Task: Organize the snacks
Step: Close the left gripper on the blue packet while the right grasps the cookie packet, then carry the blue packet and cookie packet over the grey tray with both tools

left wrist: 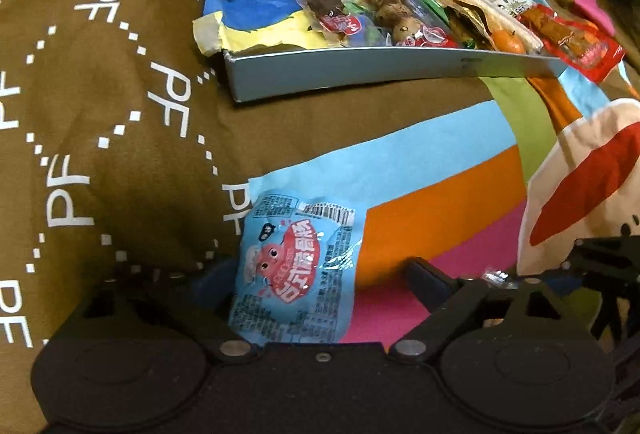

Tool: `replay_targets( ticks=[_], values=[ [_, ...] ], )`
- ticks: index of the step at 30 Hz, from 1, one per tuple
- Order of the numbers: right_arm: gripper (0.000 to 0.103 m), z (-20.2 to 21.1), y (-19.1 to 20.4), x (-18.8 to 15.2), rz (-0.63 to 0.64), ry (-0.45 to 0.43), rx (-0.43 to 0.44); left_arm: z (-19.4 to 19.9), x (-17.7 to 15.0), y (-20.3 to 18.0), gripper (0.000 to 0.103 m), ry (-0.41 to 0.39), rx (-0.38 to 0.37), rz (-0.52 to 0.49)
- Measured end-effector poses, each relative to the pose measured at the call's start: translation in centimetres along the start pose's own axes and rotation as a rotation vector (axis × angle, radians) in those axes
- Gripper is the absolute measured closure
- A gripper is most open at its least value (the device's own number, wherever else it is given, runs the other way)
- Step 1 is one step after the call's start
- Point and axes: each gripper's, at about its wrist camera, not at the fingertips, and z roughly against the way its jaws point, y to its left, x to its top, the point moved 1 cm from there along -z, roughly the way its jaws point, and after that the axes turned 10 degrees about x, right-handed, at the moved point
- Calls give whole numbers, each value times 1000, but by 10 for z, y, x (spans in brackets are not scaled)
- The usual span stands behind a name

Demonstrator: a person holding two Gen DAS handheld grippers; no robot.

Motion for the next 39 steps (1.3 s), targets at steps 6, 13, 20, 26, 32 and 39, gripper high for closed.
replay_targets(
  ticks=[6,13,20,26,32,39],
  values=[
    [40,1,3,-1,27,-3,-27,5,-2,3,25,-14,20,26],
    [40,-1,8,-2,82,-6,-69,9,-6,-6,27,-24,-5,47],
    [40,0,8,-2,113,-16,-118,8,-8,-25,30,-28,-15,48],
    [40,0,8,-3,117,-16,-121,3,0,-17,20,-15,-40,155],
    [40,1,8,-3,116,-16,-119,1,-4,-6,37,-38,-41,189],
    [42,0,11,-3,146,-17,-132,4,-7,-15,40,-52,-19,190]
  ],
)
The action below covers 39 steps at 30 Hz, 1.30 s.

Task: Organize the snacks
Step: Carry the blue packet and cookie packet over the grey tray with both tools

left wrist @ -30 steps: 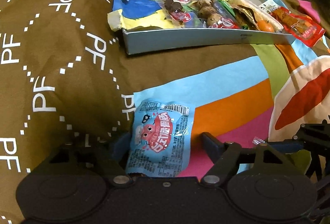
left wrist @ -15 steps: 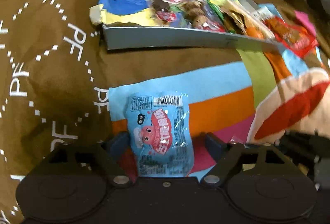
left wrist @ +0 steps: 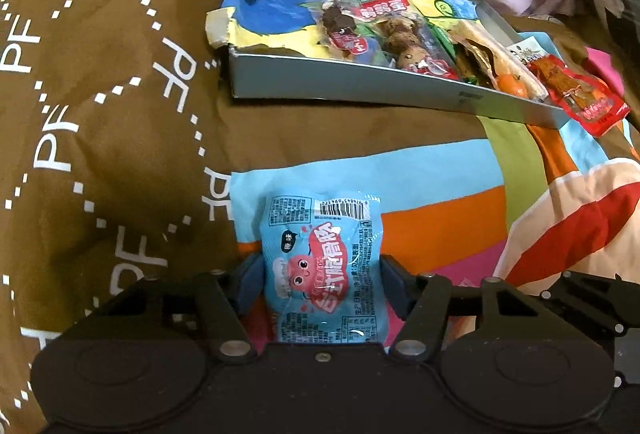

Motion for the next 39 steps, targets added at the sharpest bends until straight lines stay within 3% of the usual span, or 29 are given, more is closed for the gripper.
replay_targets(
  ticks=[7,14,18,24,28,39],
  values=[
    [46,-3,10,-1,82,18,-31,11,-7,-6,43,-34,-6,50],
    [47,-5,7,-2,54,38,-13,17,-12,-20,43,-78,16,67],
    [48,-2,13,-1,129,15,-81,18,-11,-23,43,-99,48,121],
    [48,7,18,3,223,-65,-183,30,-7,-35,44,-181,77,149],
    [48,19,15,12,282,-168,-264,40,7,-45,44,-251,80,174],
    [48,46,-50,78,169,-441,-377,29,93,-65,43,-345,157,195]
  ],
)
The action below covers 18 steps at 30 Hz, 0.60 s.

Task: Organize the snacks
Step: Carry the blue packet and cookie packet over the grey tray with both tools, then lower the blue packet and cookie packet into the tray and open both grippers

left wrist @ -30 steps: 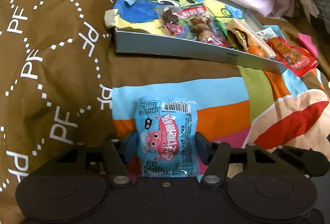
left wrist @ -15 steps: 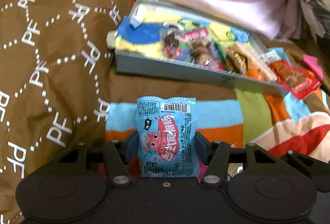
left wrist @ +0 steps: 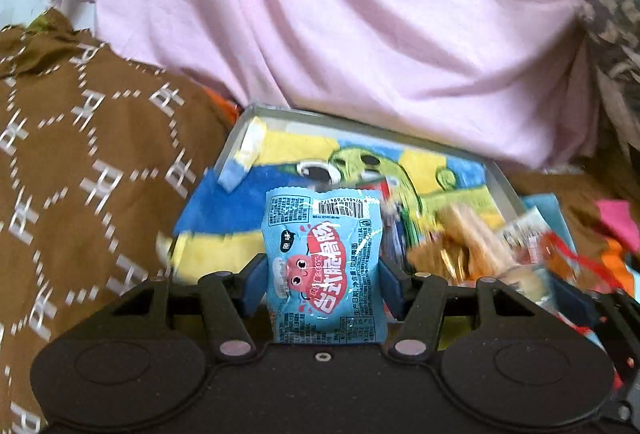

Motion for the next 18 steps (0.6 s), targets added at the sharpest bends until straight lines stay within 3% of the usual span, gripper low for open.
replay_targets(
  ticks=[7,13,18],
  values=[
    [48,-34,-40,4,-117,-128,-16,-48,30,-10,43,29,98,-6],
    [48,-58,-53,-8,-176,-131,3,-73,29,-14,43,70,140,-49],
    [47,-69,-59,-17,-203,-101,-7,-88,22,-18,42,113,162,-28]
  ],
)
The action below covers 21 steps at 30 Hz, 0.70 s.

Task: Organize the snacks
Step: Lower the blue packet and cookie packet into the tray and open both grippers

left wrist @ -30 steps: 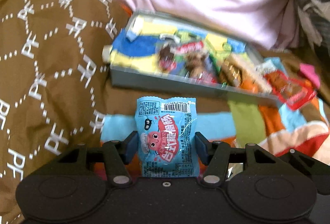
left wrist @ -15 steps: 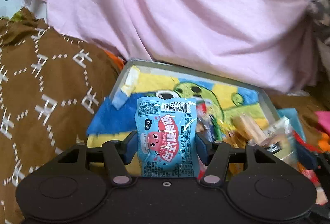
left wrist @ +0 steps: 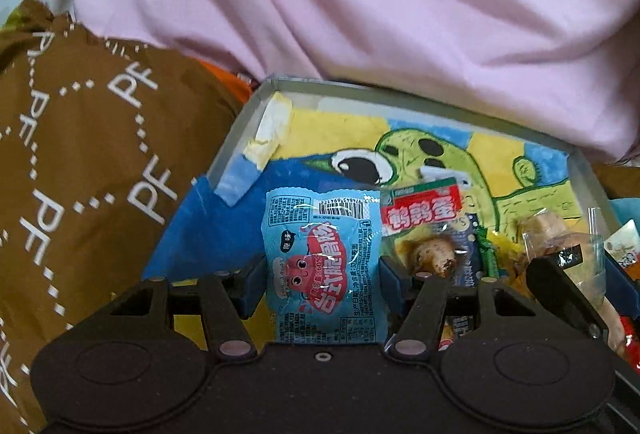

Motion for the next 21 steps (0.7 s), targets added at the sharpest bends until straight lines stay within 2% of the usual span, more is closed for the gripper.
replay_targets(
  ticks=[10,15,21],
  values=[
    [47,-3,-4,-6,-13,17,9,-7,-1,-8,42,10,35,-8],
    [43,-4,-5,-7,-18,16,15,-8,-2,-7,40,-4,25,-13],
    [31,-6,-3,-9,-11,18,15,-6,-1,-5,27,5,37,7]
  ],
)
